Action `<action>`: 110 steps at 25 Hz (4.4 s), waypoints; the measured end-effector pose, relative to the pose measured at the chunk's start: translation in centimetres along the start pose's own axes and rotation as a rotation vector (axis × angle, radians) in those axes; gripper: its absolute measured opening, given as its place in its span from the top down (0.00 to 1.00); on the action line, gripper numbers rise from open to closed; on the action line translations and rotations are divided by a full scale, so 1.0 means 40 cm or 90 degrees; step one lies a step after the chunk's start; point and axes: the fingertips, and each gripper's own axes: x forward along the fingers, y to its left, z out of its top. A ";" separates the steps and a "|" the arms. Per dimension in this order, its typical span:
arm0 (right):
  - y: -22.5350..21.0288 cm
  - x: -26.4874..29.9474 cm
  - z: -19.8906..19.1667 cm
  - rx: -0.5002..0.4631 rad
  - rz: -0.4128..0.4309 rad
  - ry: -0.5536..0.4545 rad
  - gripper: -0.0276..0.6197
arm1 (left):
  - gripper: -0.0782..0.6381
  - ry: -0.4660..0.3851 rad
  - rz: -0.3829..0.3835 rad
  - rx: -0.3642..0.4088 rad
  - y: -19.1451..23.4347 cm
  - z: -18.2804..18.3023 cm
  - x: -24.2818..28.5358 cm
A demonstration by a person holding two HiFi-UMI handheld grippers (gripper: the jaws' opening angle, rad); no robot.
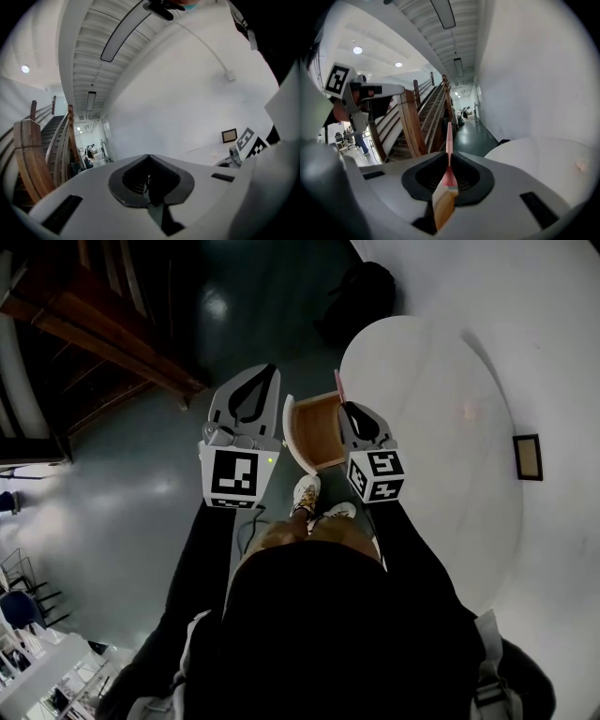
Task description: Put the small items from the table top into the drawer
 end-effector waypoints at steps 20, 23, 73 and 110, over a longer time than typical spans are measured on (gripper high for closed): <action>0.054 0.115 -0.361 0.042 0.015 0.332 0.86 | 0.87 0.062 0.032 -0.053 0.043 -0.120 -0.045; 0.064 0.127 -0.358 0.037 0.020 0.326 0.75 | 0.87 0.058 0.038 -0.060 0.057 -0.120 -0.043; -0.385 -0.516 0.406 -0.102 -0.487 -0.242 0.69 | 0.87 -0.192 -0.330 -0.036 -0.346 0.341 0.303; -0.850 -0.321 -0.119 -0.017 -0.233 0.304 0.64 | 0.87 -0.101 -0.323 0.001 -0.542 0.245 0.324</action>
